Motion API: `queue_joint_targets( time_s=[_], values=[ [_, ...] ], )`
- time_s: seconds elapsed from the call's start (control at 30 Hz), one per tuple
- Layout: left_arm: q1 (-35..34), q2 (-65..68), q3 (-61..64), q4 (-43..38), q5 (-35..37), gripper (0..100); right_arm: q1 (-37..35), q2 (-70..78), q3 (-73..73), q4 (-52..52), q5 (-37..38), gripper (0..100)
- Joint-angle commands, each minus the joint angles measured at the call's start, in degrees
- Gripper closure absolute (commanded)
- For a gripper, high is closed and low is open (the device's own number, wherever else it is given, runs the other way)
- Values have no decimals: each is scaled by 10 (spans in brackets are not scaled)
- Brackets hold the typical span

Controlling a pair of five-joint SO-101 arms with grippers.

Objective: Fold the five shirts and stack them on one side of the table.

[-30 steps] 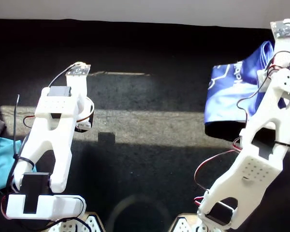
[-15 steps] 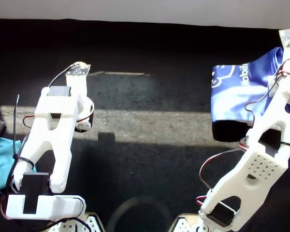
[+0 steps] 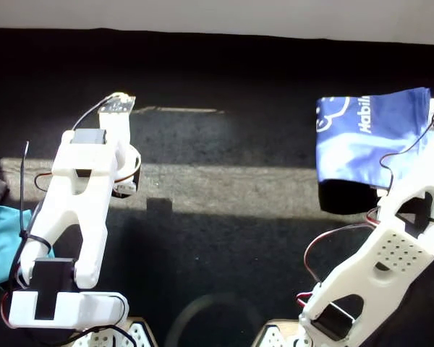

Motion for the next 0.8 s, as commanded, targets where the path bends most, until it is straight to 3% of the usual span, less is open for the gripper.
queue_joint_targets(
  time_s=[0.0, 0.07, 0.2, 0.5, 0.6, 0.77],
  values=[
    [-6, -21, -8, 0, -4, 991, 3, -7, -30, -9, -9, 800],
    [-7, -22, -8, 3, -4, 991, 3, -8, -30, 3, -10, 824],
    [-39, -27, -26, 12, -4, 991, -6, -9, -38, 51, -10, 998],
    [-235, -26, -188, 164, -9, 989, -17, -11, -218, 214, -9, 953],
    [-304, -22, -235, 198, -70, 936, -42, -11, -268, 279, -7, 938],
    [-437, -22, -269, 204, -163, 806, -77, -13, -297, 305, -9, 789]
  ],
)
